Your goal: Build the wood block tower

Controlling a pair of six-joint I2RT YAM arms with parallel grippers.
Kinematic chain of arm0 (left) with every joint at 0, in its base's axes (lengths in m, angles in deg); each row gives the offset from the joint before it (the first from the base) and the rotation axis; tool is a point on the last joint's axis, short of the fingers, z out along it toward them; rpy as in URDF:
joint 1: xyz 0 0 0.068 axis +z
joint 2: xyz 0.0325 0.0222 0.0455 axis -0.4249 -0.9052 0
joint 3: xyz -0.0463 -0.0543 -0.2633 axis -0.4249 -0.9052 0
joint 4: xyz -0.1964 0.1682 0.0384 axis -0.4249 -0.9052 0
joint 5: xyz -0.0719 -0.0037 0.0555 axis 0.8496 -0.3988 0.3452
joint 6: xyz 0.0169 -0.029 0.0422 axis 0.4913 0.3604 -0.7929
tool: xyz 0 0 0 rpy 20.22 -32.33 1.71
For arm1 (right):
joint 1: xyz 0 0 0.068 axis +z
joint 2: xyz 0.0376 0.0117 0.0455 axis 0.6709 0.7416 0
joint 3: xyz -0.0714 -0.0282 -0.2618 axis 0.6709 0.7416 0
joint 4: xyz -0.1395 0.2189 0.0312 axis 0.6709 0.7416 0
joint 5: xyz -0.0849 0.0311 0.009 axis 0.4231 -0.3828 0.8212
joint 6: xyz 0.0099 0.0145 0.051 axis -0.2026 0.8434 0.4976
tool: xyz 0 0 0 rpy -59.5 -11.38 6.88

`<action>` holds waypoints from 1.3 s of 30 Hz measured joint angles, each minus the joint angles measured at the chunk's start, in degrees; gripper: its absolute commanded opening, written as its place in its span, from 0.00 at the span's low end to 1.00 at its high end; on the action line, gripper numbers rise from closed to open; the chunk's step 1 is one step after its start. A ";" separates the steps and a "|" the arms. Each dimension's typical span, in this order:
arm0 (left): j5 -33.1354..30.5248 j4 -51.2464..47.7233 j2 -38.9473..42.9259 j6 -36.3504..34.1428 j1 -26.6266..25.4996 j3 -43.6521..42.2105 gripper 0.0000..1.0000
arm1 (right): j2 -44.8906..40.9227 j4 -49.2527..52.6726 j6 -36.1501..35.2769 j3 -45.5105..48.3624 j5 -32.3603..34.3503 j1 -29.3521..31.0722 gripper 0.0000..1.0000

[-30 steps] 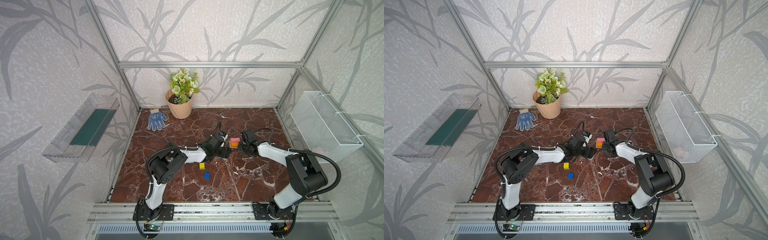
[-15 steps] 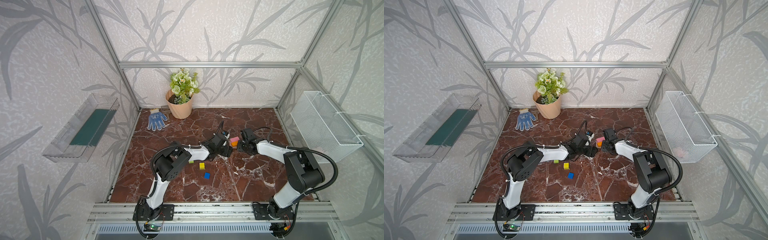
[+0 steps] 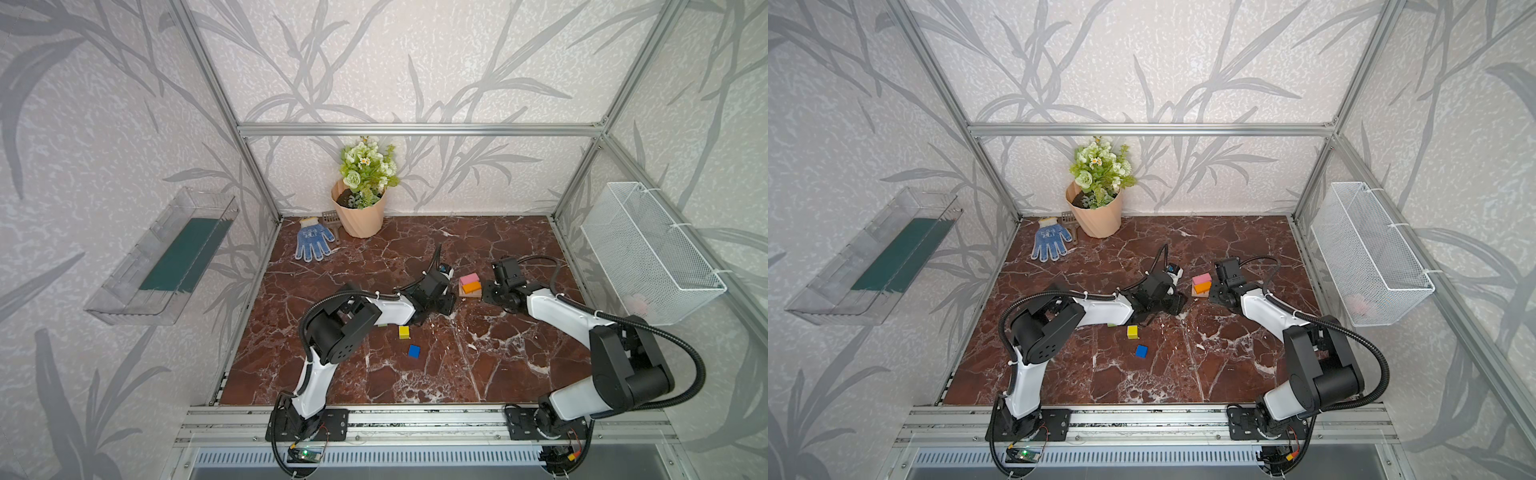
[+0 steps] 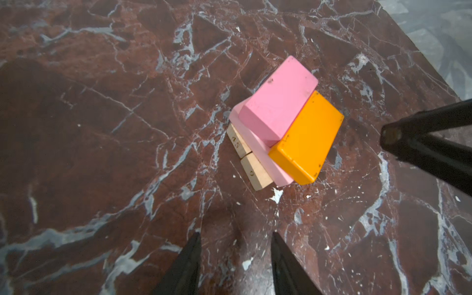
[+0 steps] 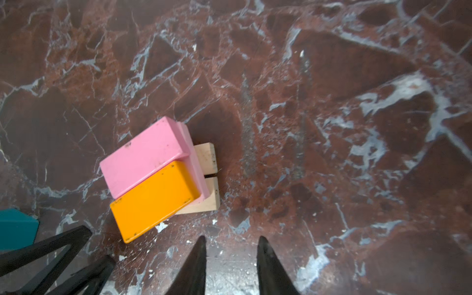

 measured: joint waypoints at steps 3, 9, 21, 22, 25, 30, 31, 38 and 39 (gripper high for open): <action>-0.04 -0.63 -0.13 1.07 0.79 1.09 0.38 | 0.70 -0.46 0.11 -0.22 -1.20 -2.89 0.32; 0.15 -0.90 -1.46 3.30 3.02 5.09 0.37 | 8.94 0.07 -0.13 -7.15 -5.09 -6.25 0.27; 1.73 -5.68 -8.24 4.04 3.89 14.21 0.37 | 17.99 1.46 -0.33 -14.73 -10.01 -6.27 0.27; 1.86 -5.92 -8.57 4.04 3.89 14.73 0.37 | 18.25 1.57 -0.33 -15.02 -10.12 -6.29 0.27; 2.14 -6.69 -9.16 4.04 3.89 15.78 0.37 | 19.34 1.73 -0.31 -16.28 -10.60 -6.36 0.26; 2.60 -7.65 -9.33 4.07 3.89 16.39 0.37 | 21.40 1.81 -0.22 -17.81 -11.30 -6.69 0.26; 2.67 -7.89 -9.38 4.07 3.89 16.48 0.37 | 21.70 1.79 -0.22 -17.97 -11.43 -6.71 0.26; 3.26 -8.57 -9.81 4.59 3.89 17.94 0.36 | 22.10 1.79 -0.26 -18.32 -12.07 -6.78 0.25; 3.32 -8.57 -9.81 4.72 3.89 18.08 0.36 | 22.10 1.79 -0.24 -18.34 -12.09 -6.78 0.25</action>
